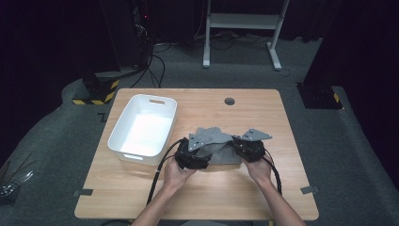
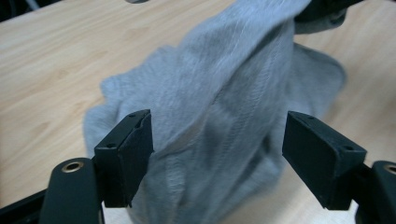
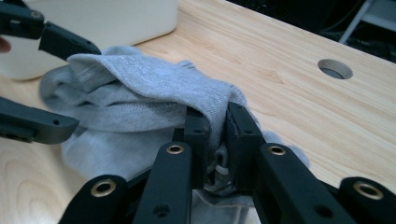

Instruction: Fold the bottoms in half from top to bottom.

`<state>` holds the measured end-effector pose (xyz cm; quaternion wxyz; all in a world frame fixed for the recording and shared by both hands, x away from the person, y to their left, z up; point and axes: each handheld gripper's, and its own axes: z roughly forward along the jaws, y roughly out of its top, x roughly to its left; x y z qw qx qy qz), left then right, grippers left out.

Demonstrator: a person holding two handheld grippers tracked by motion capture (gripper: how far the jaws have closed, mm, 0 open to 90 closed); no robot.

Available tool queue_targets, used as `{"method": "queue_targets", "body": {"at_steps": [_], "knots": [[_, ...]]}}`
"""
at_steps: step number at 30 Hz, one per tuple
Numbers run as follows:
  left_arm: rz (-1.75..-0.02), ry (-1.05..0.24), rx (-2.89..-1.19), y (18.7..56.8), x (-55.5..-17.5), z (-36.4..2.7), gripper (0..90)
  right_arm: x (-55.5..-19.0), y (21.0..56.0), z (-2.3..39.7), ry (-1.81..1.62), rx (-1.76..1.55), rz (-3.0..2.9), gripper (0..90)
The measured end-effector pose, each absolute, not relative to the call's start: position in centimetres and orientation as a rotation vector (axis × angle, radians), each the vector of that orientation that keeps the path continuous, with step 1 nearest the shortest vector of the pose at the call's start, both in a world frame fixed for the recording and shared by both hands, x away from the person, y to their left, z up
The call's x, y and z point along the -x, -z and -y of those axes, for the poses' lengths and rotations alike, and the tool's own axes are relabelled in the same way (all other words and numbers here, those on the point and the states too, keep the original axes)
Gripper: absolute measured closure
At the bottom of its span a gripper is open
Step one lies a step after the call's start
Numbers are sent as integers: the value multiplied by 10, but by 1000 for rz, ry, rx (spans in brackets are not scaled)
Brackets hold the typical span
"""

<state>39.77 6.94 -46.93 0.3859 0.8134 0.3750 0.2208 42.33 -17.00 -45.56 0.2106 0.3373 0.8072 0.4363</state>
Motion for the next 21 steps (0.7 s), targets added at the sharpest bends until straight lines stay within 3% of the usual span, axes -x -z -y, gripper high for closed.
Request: {"method": "queue_targets", "body": {"at_steps": [4, 8, 21], "knots": [[-1048, -608, -2047, 467, -413, -66, 445, -437, 452, 169, -1213, -988, -2246, 797], [-1132, -635, -2005, 464, -430, -63, 528, -453, 452, 170, -1209, -1037, -2243, 774], [-1285, -630, -1939, 473, -463, -60, 385, -498, 487, 176, -1136, -1330, -2209, 561]]}}
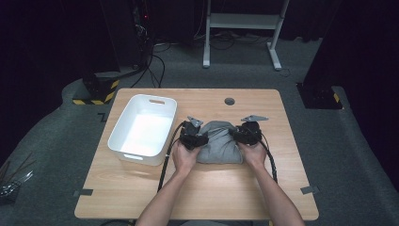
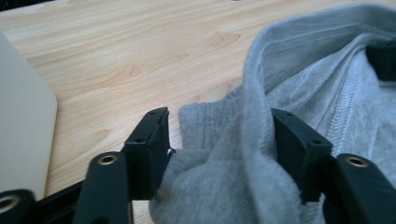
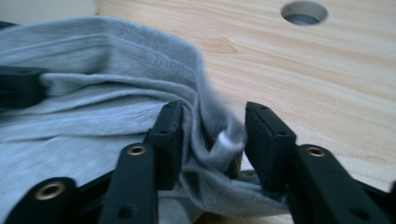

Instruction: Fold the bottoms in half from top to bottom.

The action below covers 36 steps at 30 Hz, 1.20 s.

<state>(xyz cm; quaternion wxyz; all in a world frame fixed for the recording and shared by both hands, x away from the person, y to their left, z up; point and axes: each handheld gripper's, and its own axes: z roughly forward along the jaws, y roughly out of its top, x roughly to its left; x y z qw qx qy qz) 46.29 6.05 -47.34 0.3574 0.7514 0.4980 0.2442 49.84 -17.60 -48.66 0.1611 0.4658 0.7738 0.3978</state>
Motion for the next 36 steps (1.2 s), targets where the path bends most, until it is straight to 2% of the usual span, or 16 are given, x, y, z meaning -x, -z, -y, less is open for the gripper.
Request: {"method": "queue_targets", "body": {"at_steps": [5, 11, 14, 19, 24, 25, 27, 31, 36], "knots": [[-1169, -635, -1968, 460, -447, -64, 344, -504, 492, 182, -1140, -1391, -2178, 503], [-1109, -616, -1936, 444, -426, -76, 335, -495, 477, 194, -1202, -1378, -2118, 448], [-1080, -608, -1958, 441, -416, -79, 348, -484, 470, 199, -1226, -1343, -2108, 506], [-1046, -555, -1980, 448, -394, -84, 447, -455, 472, 197, -1256, -1223, -2156, 693], [-1053, -521, -1991, 460, -383, -90, 495, -442, 475, 194, -1251, -1187, -2146, 715], [-1061, -514, -1998, 463, -384, -90, 496, -442, 474, 193, -1244, -1186, -2135, 706], [-1078, -501, -2008, 468, -389, -89, 498, -443, 473, 194, -1224, -1211, -2111, 614], [-1116, -492, -2009, 477, -403, -85, 485, -440, 471, 195, -1224, -1222, -2089, 575], [-1184, -484, -1988, 488, -423, -84, 435, -427, 472, 194, -1250, -1221, -2080, 439]]}}
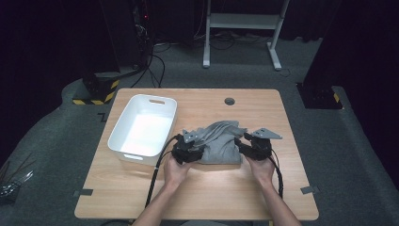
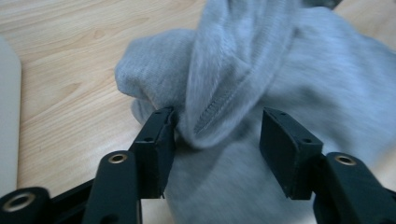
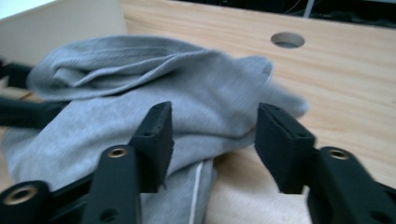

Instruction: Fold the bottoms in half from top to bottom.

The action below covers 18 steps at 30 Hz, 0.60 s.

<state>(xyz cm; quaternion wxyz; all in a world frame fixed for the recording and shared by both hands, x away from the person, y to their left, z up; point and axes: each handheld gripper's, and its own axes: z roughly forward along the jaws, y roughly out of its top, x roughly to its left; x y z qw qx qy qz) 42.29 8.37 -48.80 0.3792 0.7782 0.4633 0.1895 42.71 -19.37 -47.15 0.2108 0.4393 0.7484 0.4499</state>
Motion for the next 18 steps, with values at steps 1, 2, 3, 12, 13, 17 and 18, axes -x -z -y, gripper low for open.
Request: {"method": "queue_targets", "body": {"at_steps": [1, 2, 3, 12, 13, 17, 18], "knots": [[-1191, -477, -1987, 490, -425, -84, 429, -427, 474, 193, -1254, -1241, -2101, 411], [-1197, -466, -1987, 492, -427, -84, 427, -427, 478, 192, -1249, -1260, -2130, 407], [-1198, -459, -1995, 493, -427, -83, 429, -428, 484, 191, -1227, -1260, -2151, 407], [-1180, -409, -2086, 503, -419, -79, 461, -431, 515, 180, -1199, -1318, -2309, 444], [-1175, -398, -2090, 505, -415, -78, 466, -429, 516, 180, -1192, -1309, -2315, 445], [-1153, -388, -2080, 510, -397, -80, 473, -418, 518, 181, -1192, -1297, -2326, 445], [-1143, -387, -2083, 510, -393, -80, 474, -414, 517, 181, -1190, -1291, -2331, 447]]}}
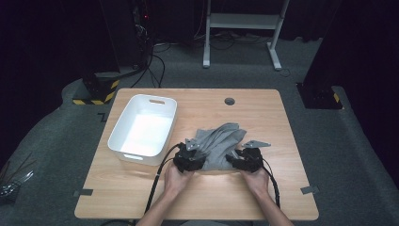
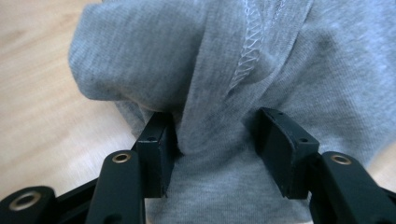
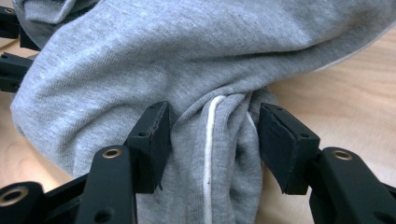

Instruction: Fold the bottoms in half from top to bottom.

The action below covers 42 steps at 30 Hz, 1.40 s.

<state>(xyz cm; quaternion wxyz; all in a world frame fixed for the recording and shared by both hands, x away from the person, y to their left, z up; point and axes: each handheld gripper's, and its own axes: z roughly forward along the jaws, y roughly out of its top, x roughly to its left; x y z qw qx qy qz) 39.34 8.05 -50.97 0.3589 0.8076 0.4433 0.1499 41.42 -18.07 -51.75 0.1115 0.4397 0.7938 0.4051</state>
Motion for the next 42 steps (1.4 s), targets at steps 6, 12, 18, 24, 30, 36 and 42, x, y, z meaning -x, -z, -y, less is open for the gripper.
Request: {"method": "queue_targets", "body": {"at_steps": [6, 12, 18, 24, 30, 36, 42], "knots": [[-1132, -346, -2084, 509, -370, -82, 479, -393, 516, 182, -1179, -1266, -2357, 454], [-1092, -332, -2062, 503, -341, -85, 479, -363, 513, 189, -1200, -1222, -2367, 462], [-1051, -363, -1978, 482, -360, -84, 448, -365, 494, 194, -1260, -1169, -2264, 535], [-1134, -396, -1964, 485, -399, -80, 442, -398, 493, 192, -1282, -1199, -2244, 553], [-1263, -480, -2003, 497, -422, -83, 423, -428, 511, 202, -1161, -1308, -2236, 541], [-1273, -526, -1952, 486, -417, -86, 408, -432, 511, 219, -1106, -1373, -2177, 530], [-1135, -464, -1973, 478, -399, -79, 377, -413, 493, 205, -1246, -1247, -2183, 503]]}}
